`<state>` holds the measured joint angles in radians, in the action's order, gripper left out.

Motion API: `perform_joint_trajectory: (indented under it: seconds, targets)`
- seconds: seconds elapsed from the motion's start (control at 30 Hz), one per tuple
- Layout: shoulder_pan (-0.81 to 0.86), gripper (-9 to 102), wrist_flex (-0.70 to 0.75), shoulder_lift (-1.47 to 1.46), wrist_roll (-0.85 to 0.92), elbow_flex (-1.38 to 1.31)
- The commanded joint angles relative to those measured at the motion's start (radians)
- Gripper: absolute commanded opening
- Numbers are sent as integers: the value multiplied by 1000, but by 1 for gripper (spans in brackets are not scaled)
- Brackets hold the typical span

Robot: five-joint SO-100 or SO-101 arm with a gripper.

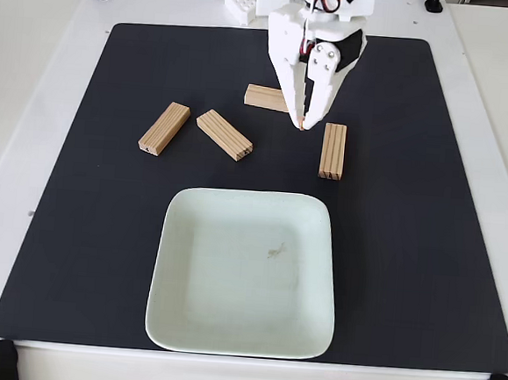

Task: Pick up the wooden block and place them on the plate.

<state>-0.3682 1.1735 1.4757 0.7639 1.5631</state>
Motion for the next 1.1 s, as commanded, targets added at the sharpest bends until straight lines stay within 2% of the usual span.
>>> perform_joint_trajectory:
  seconds: [0.0,0.27,0.47,0.7,0.87,1.07]
  targets:
    - [-28,0,-3,2,104,-48]
    - [-92,0,-15,-18,132,-77]
    - [-103,17,-5,-54,130,-129]
    - [-103,19,5,-58,137,-117]
    - [-127,19,146,-58,305,-117]
    - [-120,19,152,-58,390,-118]
